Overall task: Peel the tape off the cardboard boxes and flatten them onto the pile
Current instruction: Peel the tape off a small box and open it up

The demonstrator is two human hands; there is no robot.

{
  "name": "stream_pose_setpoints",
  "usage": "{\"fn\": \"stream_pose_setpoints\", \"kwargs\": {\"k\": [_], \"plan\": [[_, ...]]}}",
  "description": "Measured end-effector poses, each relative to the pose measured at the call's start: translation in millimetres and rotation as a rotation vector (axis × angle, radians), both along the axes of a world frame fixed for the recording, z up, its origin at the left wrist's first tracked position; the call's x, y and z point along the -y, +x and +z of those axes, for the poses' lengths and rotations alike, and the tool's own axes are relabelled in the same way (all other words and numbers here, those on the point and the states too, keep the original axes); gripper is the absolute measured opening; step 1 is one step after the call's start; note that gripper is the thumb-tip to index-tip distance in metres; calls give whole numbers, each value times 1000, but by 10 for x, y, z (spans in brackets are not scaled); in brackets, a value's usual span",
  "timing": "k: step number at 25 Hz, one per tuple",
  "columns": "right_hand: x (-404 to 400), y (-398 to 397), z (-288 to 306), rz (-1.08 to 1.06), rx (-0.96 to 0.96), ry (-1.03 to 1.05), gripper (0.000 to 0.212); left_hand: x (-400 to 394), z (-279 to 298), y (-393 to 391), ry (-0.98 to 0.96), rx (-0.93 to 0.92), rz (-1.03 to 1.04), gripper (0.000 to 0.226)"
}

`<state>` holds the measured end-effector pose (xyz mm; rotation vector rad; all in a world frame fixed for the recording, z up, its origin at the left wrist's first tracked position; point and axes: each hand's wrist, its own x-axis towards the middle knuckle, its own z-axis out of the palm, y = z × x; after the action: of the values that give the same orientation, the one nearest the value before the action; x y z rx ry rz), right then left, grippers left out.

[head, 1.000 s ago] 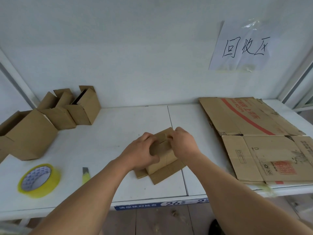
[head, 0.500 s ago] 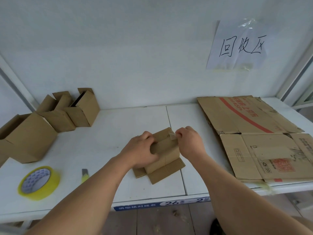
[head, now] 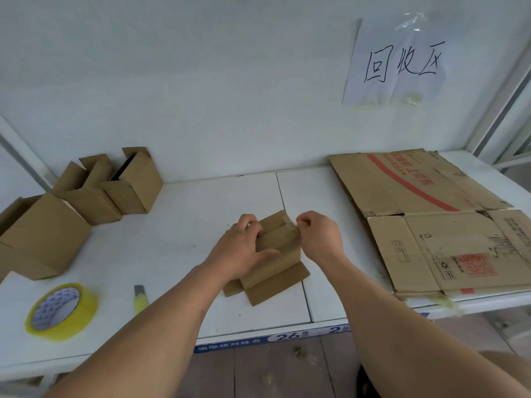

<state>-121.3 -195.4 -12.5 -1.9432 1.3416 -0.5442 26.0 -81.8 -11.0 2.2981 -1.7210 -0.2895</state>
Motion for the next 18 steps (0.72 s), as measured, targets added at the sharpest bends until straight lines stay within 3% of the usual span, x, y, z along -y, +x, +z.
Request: {"fn": "stream_pose_setpoints", "kwargs": {"k": [3, 5, 9, 15, 18], "plan": [[-46, 2, 47, 87, -162, -70, 20, -9, -2, 3, 5, 9, -19, 53], [-5, -20, 59, 32, -80, -5, 13, -13, 7, -1, 19, 26, -33, 55], [-35, -123, -2, -110, 176, 201, 19, -40, 33, -56, 14, 41, -65, 56], [-59, -146, 102, -64, 129, 302, 46, -101, -42, -101, -49, 58, -118, 56], [-68, -173, 36, -48, 180, 324, 22, -108, -39, -116, -54, 76, -125, 55]]}}
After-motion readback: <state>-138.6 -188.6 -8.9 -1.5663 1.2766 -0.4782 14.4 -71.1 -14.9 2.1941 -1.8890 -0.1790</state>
